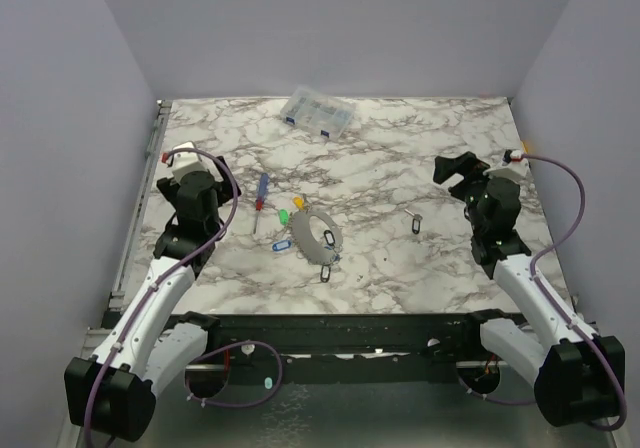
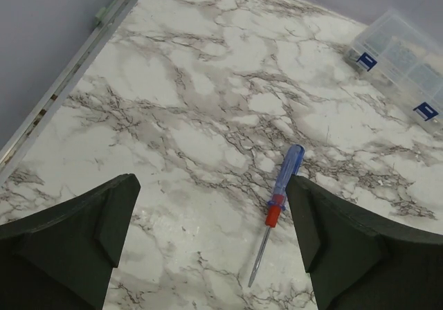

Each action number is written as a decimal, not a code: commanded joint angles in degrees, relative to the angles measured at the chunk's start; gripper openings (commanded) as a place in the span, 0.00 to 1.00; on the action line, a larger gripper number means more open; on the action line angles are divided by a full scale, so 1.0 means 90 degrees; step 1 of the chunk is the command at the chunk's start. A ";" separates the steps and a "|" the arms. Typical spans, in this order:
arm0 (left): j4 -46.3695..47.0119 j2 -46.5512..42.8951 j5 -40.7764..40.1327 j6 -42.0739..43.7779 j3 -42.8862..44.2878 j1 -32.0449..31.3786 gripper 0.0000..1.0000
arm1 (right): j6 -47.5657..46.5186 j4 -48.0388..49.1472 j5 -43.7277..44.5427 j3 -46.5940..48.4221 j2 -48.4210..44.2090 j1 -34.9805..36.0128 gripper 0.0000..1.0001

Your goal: Put the keys on the keyring

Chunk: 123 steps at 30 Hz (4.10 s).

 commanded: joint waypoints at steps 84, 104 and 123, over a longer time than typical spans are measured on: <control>-0.1043 0.3626 0.1726 -0.2456 0.0080 -0.3438 0.31 | -0.0772 -0.2539 -0.1962 0.0562 0.1645 0.2727 0.97; -0.0987 0.3483 0.1566 -0.2637 0.0138 -0.3469 0.40 | -0.0781 -0.2447 -0.2021 0.0523 0.1717 0.2728 0.97; -0.0811 0.3639 0.1355 -0.2778 0.0013 -0.3477 0.31 | -0.0779 -0.2393 -0.2059 0.0490 0.1812 0.2727 0.97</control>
